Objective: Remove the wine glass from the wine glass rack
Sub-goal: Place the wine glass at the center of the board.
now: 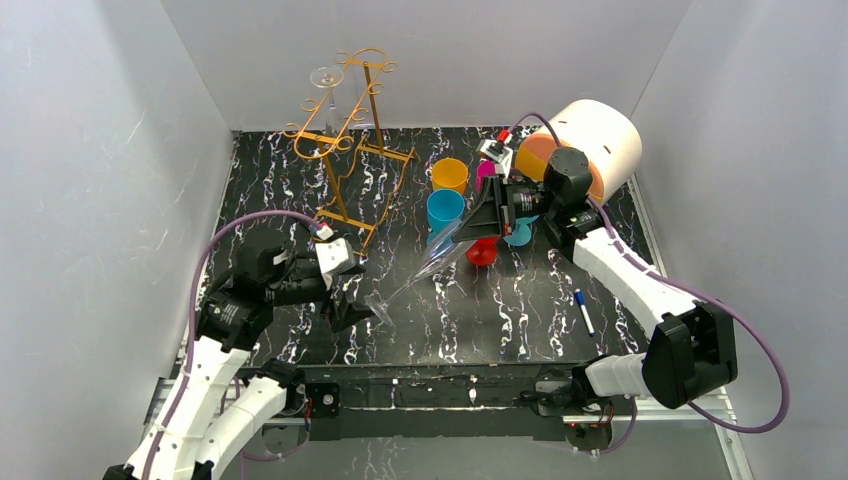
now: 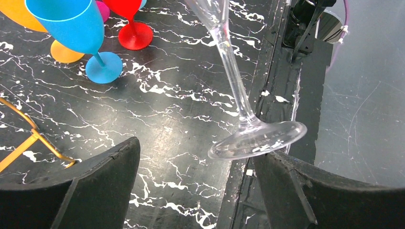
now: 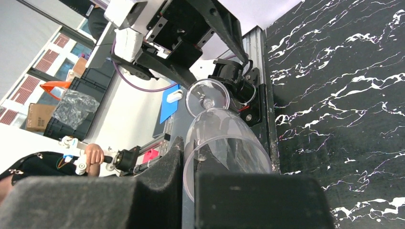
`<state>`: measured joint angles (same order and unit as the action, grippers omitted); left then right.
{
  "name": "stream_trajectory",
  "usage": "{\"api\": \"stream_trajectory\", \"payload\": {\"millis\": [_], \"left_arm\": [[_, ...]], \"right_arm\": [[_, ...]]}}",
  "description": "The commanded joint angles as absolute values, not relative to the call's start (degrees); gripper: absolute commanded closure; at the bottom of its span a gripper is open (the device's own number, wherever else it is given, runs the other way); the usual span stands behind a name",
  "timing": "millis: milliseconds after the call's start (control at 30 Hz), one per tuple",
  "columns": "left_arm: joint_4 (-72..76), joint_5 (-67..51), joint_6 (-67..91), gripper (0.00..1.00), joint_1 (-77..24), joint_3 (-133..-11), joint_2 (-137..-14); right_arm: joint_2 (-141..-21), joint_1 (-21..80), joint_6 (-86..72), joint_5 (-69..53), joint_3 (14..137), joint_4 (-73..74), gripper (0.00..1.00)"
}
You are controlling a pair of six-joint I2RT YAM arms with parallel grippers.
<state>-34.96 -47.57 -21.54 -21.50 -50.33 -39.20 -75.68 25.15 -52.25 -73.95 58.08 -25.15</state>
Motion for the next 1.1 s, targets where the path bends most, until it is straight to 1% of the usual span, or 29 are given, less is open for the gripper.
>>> {"api": "stream_trajectory", "payload": {"millis": [0,100,233,367,567,633,667,700,767,900,1067], "left_arm": [[-36.45,-50.19,-24.08,0.15,-21.45,-53.24,-37.45],[-38.19,-51.15,-25.38,0.14,-21.45,-53.88,-37.15],[-38.29,-51.94,-25.55,0.13,-21.45,-55.77,-37.97],[-36.42,-51.17,-24.23,0.13,-21.4,-57.05,-38.7],[-31.56,-45.4,-18.55,0.11,-21.44,-56.59,-38.48],[-28.85,-43.59,-15.49,0.11,-21.45,-55.06,-37.97],[-27.63,-42.86,-14.26,0.09,-21.45,-54.22,-37.76],[-26.84,-42.14,-13.19,0.03,-21.45,-53.55,-37.69],[-26.13,-40.72,-11.8,0.02,-21.45,-52.67,-38.12],[-25.15,-38.15,-10.16,0.02,-21.44,-51.56,-39.33],[-24.88,-34.82,-9.11,0.02,-21.45,-52.36,-40.22]], "right_arm": [[-74.55,26.0,-48.61,-71.16,60.22,-23.68,0.99],[-73.96,25.98,-45.88,-68.57,60.27,-21.0,0.99],[-73.21,26.03,-35.01,-60.89,62.92,-6.06,0.99],[-72.31,25.96,-29.0,-55.8,65.02,3.53,0.99],[-70.45,26.01,-16.98,-43.6,70.67,23.86,0.99],[-70.14,26.03,-14.22,-37.0,72.32,30.82,0.99],[-70.21,26.08,-13.23,-33.34,73.04,34.33,0.99],[-70.48,26.06,-12.19,-29.92,74.0,37.61,0.99],[-71.53,26.09,-11.22,-24.04,75.87,43.6,0.99],[-73.08,26.13,-10.86,-17.11,78.01,50.61,0.99],[-73.15,26.27,-12.6,-10.76,78.8,51.96,0.99]]}}
